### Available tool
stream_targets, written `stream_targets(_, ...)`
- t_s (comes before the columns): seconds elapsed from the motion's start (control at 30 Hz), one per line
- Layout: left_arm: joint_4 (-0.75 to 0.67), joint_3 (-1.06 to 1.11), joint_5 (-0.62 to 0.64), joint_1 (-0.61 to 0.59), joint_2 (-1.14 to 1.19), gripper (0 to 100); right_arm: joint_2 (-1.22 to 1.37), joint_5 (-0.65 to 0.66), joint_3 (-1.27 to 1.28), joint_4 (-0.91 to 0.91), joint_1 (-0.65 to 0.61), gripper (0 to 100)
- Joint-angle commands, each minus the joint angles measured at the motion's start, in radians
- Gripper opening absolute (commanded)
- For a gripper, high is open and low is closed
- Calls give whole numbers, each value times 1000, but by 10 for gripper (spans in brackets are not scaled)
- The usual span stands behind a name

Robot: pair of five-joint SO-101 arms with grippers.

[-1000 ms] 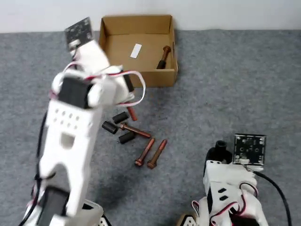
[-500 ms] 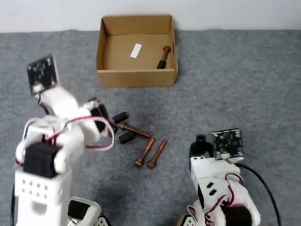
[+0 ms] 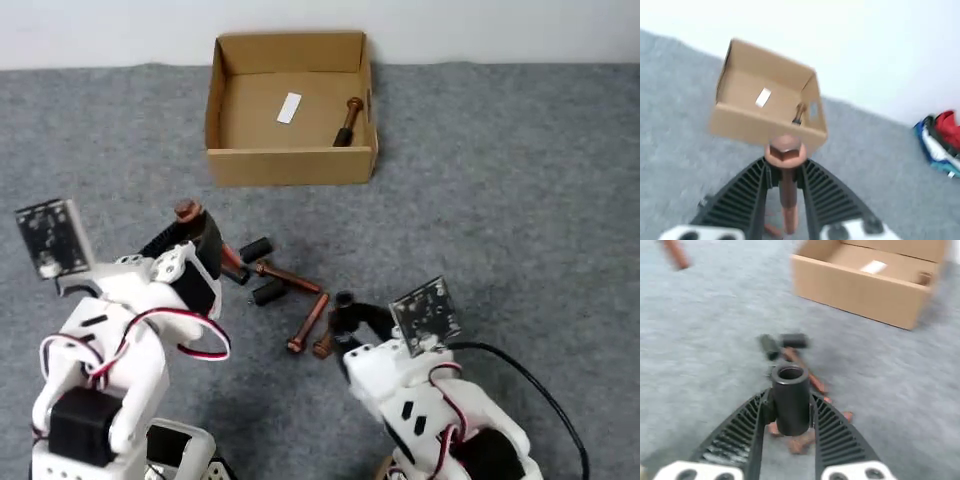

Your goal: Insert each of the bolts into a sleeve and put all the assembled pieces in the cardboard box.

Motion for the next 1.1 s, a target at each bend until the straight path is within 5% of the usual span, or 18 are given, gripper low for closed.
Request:
stream_targets(0.0,-84,18,26,55,-58,4,-10,-40,-6,-48,-70,8)
stream_targets(0.47,-84,79,78,313,-101,4,-8,-35,2,-125,-157,9)
stream_targets(1.07,-84,88,21,325,-101,4,-8,28,32,-127,-151,9)
